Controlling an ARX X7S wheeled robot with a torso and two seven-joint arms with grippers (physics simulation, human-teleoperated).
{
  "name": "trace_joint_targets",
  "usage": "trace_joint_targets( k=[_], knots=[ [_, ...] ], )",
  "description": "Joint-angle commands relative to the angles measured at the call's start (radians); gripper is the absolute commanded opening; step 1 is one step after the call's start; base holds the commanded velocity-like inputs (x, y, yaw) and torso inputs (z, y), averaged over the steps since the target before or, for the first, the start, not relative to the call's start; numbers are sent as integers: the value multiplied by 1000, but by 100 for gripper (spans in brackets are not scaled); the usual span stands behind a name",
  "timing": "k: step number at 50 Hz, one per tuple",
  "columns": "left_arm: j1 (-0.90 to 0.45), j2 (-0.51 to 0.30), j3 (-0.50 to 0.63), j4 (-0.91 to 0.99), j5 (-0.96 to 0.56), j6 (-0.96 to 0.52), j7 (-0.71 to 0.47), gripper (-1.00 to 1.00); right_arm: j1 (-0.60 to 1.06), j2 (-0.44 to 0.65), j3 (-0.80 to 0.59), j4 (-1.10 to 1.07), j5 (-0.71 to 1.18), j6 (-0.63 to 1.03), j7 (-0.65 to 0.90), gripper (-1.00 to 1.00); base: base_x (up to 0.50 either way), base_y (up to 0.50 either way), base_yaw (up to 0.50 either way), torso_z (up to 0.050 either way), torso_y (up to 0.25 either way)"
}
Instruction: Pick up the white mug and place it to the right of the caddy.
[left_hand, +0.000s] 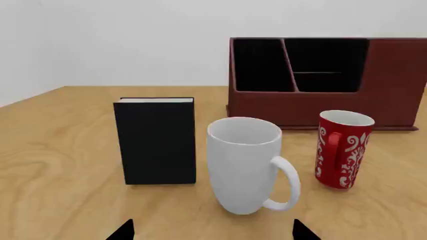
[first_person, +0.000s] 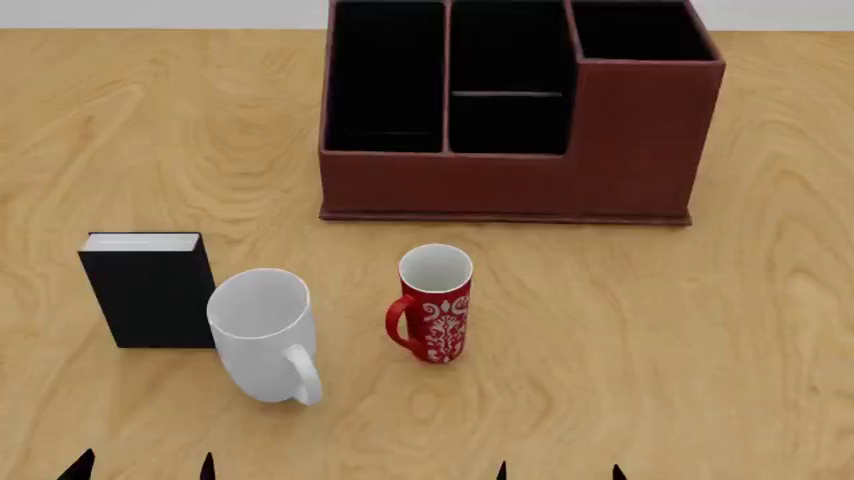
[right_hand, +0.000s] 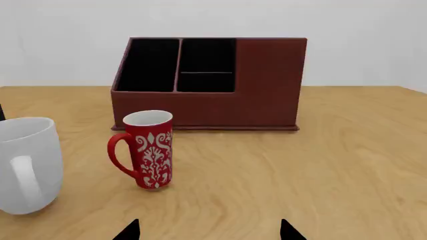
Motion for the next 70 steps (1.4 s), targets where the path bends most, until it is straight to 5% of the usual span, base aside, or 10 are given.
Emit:
trace_joint_targets(
  k=[1, 14, 19, 25, 27, 29, 31, 32, 35, 70],
  knots=[
    [1, -25, 29, 6, -25, -5, -29, 100, 1, 12, -16, -1, 12, 1, 16, 100, 0, 0, 0, 0, 0],
    [1, -71, 76, 140, -38, -77, -55, 100, 18, 61, -71, -105, 29, 129, 66, 100, 0, 0, 0, 0, 0],
    [-263, -124, 33, 750, -110, -667, -36, 100, 254, 151, -79, -611, 5, 596, 77, 100, 0, 0, 0, 0, 0],
    [-564, -186, 42, 1042, -95, -1078, -75, 100, 583, 132, 65, -898, 178, 1085, 36, 100, 0, 0, 0, 0, 0],
    [-683, -262, 26, 1047, -253, -1143, -199, 100, 693, 123, 107, -944, 219, 1231, 25, 100, 0, 0, 0, 0, 0],
    [-797, -467, -3, 1047, -553, -1135, -499, 100, 768, 134, 107, -976, 228, 1301, 30, 100, 0, 0, 0, 0, 0],
    [-880, -557, -10, 1046, -853, -1129, -769, 100, 840, 128, 126, -999, 246, 1384, 26, 100, 0, 0, 0, 0, 0],
    [-904, -569, -20, 1045, -1003, -1132, -807, 100, 868, 127, 129, -1003, 248, 1408, 31, 100, 0, 0, 0, 0, 0],
    [-939, -605, -22, 1043, -1108, -1109, -876, 100, 921, 119, 143, -1020, 259, 1446, 33, 100, 0, 0, 0, 0, 0],
    [-843, -671, -8, 1014, -1046, -925, -822, 100, 919, 132, 159, -1008, 338, 1417, 73, 100, 0, 0, 0, 0, -50]
  ],
)
